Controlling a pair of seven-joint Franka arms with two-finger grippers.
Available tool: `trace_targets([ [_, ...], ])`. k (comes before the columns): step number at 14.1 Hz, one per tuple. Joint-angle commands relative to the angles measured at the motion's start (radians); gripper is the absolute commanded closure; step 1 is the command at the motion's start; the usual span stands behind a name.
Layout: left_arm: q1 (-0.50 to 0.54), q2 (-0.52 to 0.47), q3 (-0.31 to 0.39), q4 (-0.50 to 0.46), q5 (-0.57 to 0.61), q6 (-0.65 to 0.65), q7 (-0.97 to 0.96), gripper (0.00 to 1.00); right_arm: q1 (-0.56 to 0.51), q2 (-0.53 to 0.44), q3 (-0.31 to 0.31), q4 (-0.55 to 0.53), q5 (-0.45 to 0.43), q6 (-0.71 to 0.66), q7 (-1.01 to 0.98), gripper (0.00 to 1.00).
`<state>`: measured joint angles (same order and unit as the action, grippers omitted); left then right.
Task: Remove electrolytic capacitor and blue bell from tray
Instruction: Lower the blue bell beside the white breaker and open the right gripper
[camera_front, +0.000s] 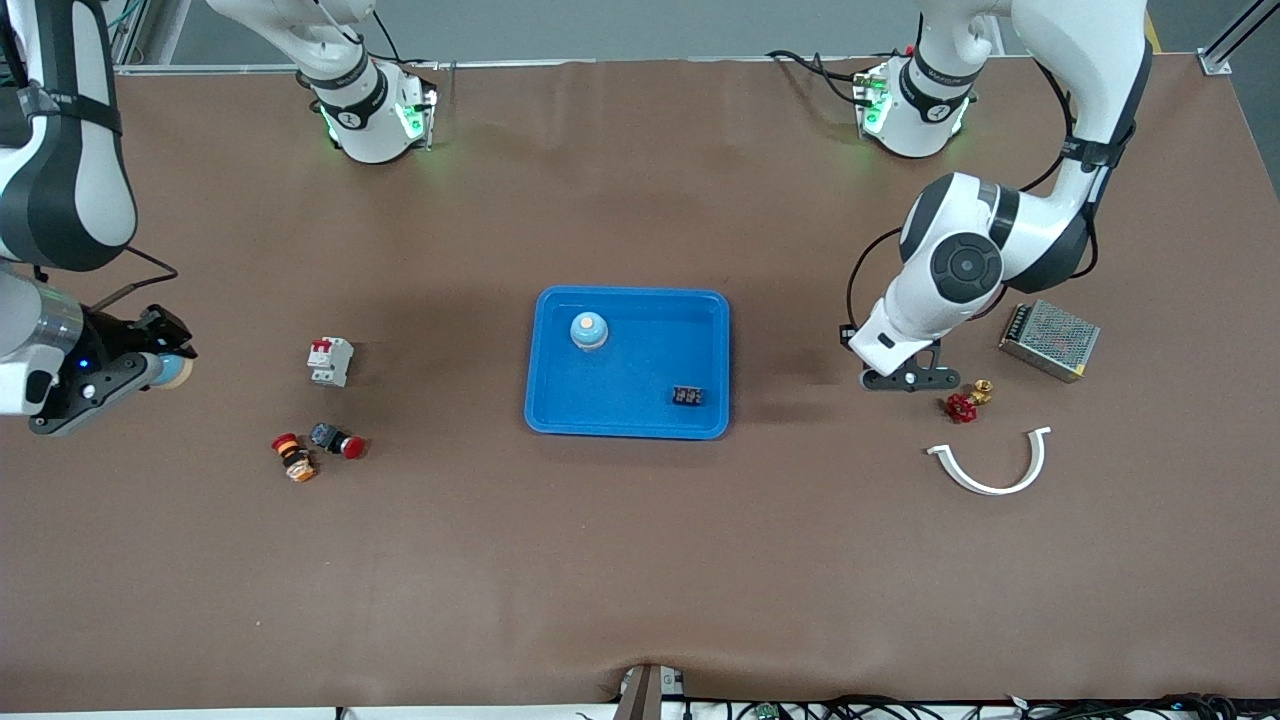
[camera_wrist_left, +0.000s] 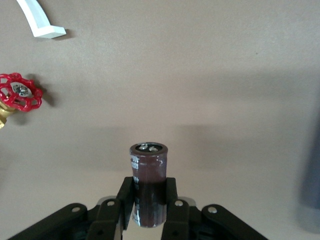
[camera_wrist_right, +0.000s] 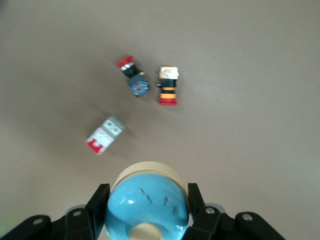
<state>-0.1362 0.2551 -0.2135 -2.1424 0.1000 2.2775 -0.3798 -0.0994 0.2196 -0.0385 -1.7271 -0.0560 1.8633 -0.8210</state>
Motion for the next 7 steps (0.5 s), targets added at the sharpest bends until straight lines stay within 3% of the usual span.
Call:
trace_targets([
  [1, 0.033, -0.056, -0.006, -0.117, 0.049, 0.130, 0.027, 1.00, -0.083, -0.028, 0.020, -0.136, -0.019, 0.166, -0.119, 0.61],
  [7, 0.084, -0.036, -0.006, -0.209, 0.052, 0.290, 0.076, 1.00, -0.149, -0.022, 0.020, -0.327, -0.019, 0.399, -0.179, 0.61],
])
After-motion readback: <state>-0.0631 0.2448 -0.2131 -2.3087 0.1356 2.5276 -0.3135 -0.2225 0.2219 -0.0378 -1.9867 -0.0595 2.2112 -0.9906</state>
